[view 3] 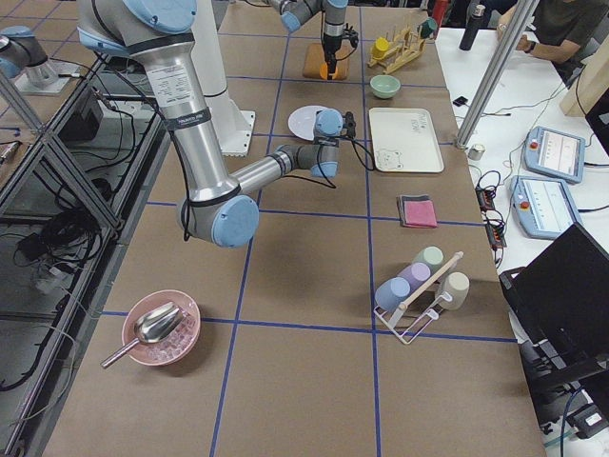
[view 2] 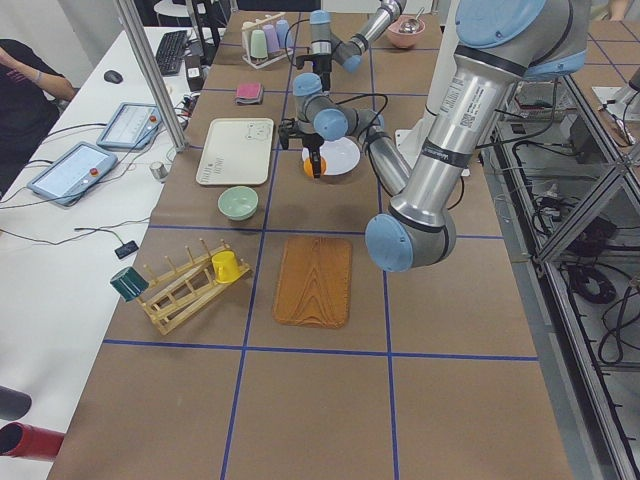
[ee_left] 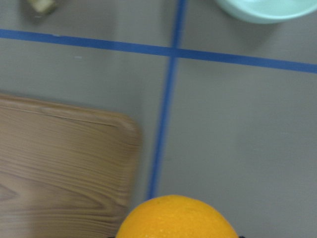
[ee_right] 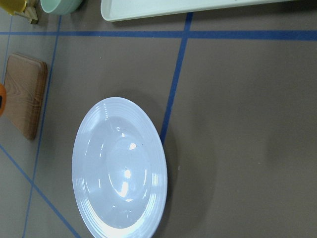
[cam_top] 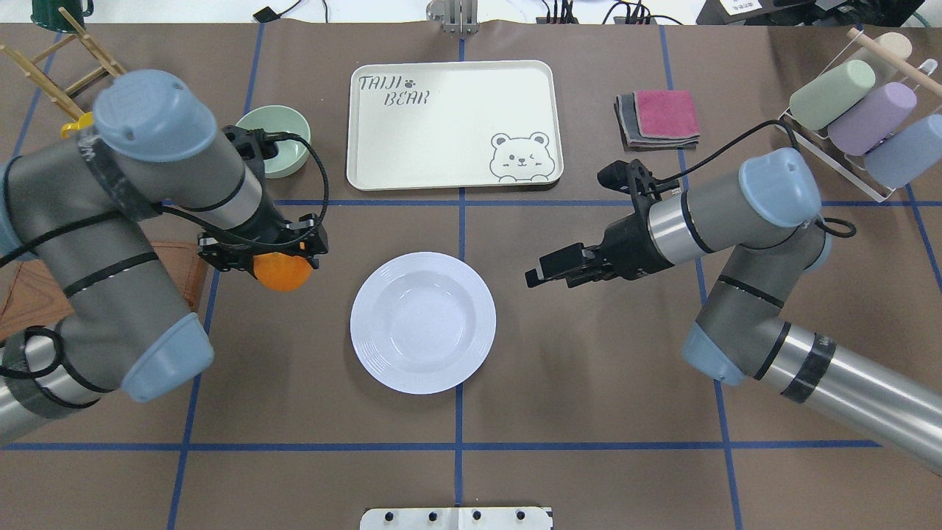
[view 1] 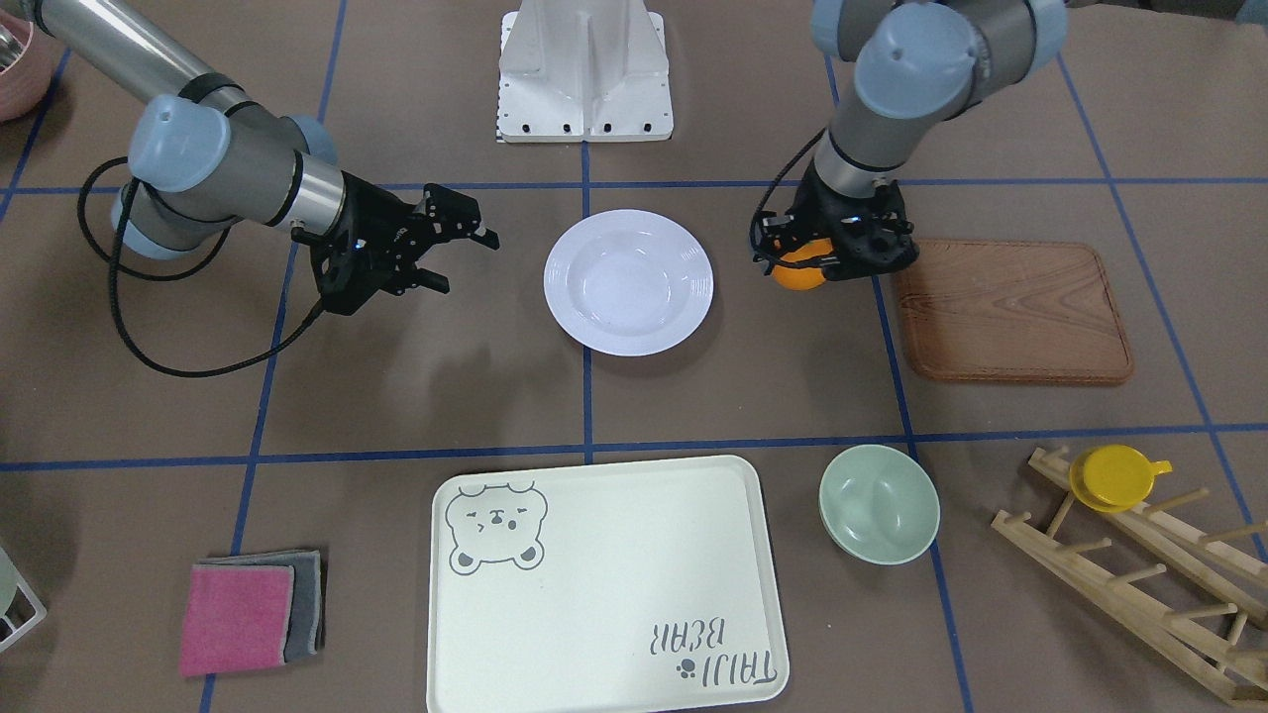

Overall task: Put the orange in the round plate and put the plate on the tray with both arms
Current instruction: 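Carry the orange onto the plate with the left gripper while the right grasps the rim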

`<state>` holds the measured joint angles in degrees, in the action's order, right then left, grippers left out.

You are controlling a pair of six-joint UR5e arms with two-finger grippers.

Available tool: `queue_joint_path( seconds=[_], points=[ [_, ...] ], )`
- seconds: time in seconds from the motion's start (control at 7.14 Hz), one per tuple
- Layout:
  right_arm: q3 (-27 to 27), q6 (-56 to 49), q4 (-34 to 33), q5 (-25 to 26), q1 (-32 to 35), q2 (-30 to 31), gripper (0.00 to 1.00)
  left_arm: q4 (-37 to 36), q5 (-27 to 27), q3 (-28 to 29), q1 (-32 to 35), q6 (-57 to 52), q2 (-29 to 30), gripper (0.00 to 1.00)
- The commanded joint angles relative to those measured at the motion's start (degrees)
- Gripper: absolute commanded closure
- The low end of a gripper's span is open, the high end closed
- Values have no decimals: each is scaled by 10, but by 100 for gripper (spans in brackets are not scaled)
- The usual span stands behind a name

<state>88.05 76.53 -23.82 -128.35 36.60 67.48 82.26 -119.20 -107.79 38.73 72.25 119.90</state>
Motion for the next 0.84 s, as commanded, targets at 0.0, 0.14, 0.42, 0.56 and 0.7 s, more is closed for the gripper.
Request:
queue_joint_path(
  seconds=[0.0,0.14,0.42,0.56,0.7],
  points=[
    [-10,46,38,65,-45,-7,13,9,34,60,-50,61,78,33],
    [-10,59,45,76,-50,-6,14,39,41,86,-65,71,89,32],
    [-29,70,69,109,-70,-6,14,91,58,112,-93,82,91,31],
    [-36,69,70,111,-72,-7,14,91,58,124,-100,83,105,29],
    [-42,70,86,135,-81,-8,13,91,58,138,-101,83,115,26]
  ],
)
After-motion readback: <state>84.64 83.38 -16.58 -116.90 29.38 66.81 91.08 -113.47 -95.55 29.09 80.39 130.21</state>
